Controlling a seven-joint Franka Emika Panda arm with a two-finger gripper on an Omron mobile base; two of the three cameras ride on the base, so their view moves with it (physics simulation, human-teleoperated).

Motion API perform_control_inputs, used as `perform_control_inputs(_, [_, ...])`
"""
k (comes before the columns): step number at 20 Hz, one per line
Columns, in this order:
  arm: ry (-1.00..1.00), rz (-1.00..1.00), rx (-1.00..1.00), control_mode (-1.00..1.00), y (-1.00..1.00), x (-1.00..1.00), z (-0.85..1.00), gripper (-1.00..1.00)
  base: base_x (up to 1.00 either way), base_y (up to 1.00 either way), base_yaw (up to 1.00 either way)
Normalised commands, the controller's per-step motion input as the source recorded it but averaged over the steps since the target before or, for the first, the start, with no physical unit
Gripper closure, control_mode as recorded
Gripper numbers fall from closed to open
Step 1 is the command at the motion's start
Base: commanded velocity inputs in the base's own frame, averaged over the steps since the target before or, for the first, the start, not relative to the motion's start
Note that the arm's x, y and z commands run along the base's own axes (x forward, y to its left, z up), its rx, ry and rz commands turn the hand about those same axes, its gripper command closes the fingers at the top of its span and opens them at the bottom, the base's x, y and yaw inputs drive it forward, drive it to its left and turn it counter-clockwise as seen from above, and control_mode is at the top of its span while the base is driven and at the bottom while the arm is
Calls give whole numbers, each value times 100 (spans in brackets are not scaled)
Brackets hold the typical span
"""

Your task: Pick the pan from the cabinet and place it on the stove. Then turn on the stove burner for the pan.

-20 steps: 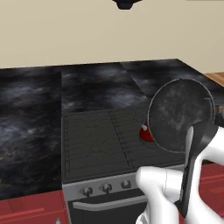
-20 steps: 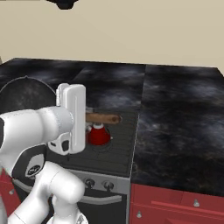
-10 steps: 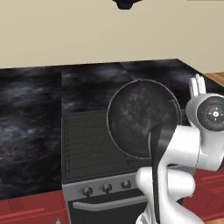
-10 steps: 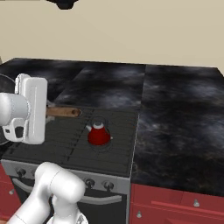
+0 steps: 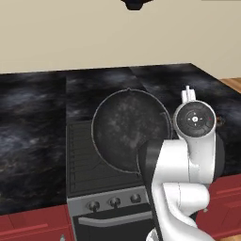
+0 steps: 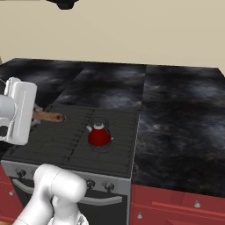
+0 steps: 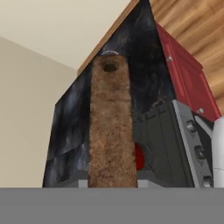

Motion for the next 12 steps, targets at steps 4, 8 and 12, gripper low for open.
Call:
perform_control_inputs(4, [12, -2, 5, -100, 31, 19, -20, 100, 0, 0, 0])
perform_control_inputs(8, [21, 0, 1, -100, 18, 13, -28, 100, 0, 0, 0])
perform_control_inputs(12, [13, -1, 0, -100, 1, 0, -43, 100, 0, 0, 0])
